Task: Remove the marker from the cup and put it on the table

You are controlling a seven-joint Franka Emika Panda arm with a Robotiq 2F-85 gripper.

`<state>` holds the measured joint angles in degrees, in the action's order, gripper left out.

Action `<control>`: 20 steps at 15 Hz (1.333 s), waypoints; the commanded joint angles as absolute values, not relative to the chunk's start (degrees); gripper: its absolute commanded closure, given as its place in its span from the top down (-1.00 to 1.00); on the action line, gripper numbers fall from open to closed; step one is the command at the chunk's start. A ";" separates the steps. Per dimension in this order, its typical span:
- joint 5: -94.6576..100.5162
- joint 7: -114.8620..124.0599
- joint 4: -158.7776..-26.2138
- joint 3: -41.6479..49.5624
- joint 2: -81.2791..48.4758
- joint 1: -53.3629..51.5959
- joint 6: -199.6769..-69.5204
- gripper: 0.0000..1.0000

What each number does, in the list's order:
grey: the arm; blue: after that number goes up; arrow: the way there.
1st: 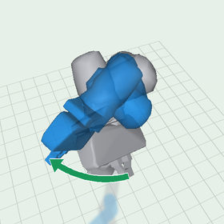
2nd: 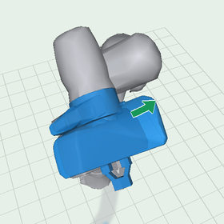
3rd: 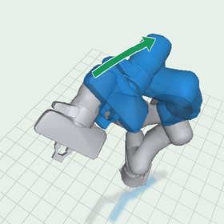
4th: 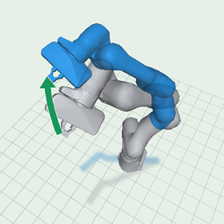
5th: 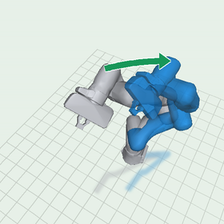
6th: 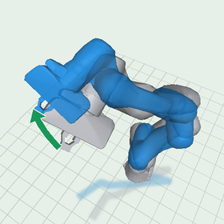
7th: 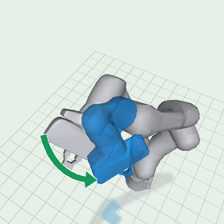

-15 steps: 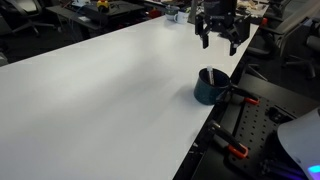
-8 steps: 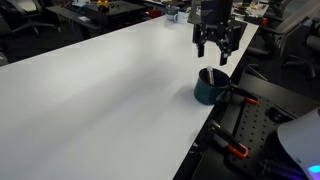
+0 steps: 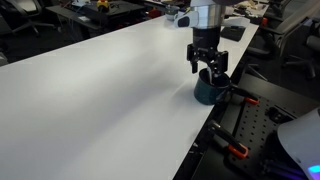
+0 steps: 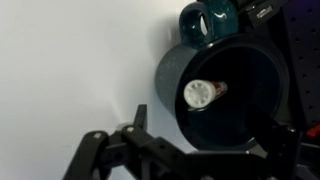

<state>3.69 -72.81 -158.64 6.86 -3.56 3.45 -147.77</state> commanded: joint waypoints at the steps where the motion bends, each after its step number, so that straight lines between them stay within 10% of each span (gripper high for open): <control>1: 3.83 -72.68 -158.53 5.81 -3.53 4.52 -147.65 1.00; 20: 0.37 -56.58 -160.38 0.46 26.59 -3.10 -146.97 1.00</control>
<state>1.00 -62.78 -158.69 0.50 18.59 -1.27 -146.86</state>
